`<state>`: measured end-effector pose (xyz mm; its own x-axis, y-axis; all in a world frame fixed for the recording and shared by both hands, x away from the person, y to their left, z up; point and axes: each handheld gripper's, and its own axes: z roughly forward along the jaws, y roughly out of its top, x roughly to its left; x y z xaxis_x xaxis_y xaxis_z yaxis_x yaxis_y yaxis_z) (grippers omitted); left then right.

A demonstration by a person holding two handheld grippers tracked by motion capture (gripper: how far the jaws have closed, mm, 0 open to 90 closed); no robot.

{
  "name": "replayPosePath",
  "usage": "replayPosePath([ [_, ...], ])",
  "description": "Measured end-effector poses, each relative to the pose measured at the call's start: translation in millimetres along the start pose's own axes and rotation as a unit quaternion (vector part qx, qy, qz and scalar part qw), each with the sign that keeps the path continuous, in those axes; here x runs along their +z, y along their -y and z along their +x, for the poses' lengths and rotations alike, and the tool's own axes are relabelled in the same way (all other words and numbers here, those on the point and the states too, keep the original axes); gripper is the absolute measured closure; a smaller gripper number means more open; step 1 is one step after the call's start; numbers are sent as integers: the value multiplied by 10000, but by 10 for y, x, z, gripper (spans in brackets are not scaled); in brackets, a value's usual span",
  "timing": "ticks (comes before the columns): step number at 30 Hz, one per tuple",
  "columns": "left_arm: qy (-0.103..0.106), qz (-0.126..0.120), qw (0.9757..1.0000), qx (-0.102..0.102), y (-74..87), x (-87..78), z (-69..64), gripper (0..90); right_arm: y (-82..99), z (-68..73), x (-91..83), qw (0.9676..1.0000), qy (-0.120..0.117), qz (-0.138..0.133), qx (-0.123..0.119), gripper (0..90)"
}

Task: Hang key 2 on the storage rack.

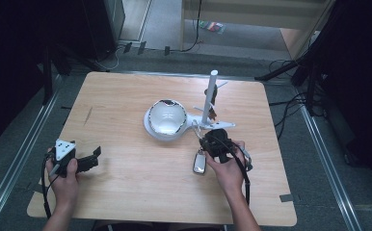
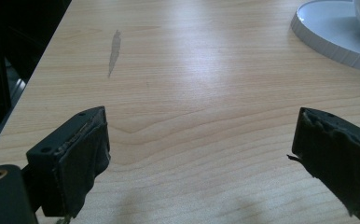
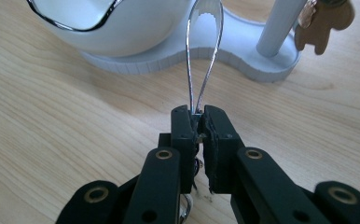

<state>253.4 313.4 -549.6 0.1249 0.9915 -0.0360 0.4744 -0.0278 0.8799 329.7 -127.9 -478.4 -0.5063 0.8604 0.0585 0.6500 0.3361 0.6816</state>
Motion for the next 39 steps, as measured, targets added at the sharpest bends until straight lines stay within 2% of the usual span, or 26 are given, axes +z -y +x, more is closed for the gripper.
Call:
replayPosePath([
  [10,-4,-4,10000,2,0,2,-1,43,-1,24,-93,9993,55,-380,-17,846],
  [17,-7,-7,10000,5,1,2,-2,45,-9,64,-206,9967,202,-786,-78,847],
  [39,-20,5,10000,20,0,1,-4,47,-55,85,-414,9924,274,-1197,-84,846],
])
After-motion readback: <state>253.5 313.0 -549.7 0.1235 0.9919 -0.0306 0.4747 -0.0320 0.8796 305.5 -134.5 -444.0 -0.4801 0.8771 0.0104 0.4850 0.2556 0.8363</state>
